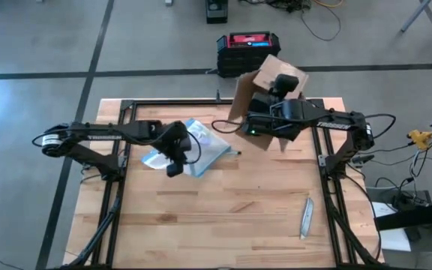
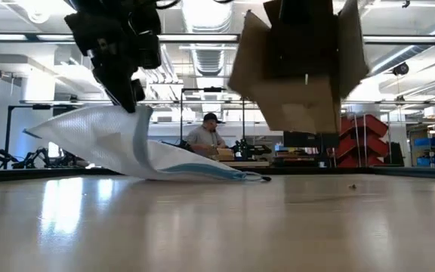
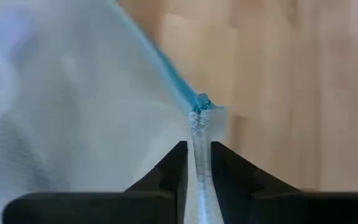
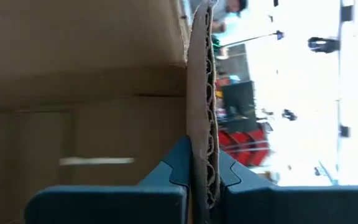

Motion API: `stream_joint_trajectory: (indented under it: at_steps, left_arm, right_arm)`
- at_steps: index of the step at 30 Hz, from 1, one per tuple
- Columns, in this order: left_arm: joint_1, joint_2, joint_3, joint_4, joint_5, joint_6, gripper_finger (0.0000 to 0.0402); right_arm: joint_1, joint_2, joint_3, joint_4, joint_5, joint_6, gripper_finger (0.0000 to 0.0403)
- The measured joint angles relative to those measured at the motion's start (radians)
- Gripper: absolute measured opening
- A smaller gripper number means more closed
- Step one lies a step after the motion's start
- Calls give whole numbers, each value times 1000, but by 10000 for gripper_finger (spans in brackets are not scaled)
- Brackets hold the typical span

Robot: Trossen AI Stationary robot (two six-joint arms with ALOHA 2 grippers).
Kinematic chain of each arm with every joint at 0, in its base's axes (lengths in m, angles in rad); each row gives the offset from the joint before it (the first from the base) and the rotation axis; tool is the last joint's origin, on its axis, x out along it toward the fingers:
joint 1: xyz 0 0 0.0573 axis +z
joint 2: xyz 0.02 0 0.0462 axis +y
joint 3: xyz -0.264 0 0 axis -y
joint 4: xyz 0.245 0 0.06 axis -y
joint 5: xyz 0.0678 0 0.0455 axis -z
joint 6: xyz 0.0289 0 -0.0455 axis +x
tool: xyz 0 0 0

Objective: Pack items into zip bag
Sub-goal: Close the blue transparent zip bag, then break down the brown box until it is flat

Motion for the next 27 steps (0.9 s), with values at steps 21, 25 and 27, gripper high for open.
stream_joint_trajectory:
  at_steps: [21, 25, 27]
  left_arm:
    - [-187, -193, -39, 673, -14, -383, 197]
    - [-326, -79, -39, 933, -209, -387, 181]
    - [-365, -8, -30, 1028, -300, -381, 171]
  right_arm:
    - [25, -4, 0, 27, -263, 80, 0]
    - [25, -4, 0, 43, -304, 78, 0]
    - [26, -4, 0, 49, -309, 78, 0]
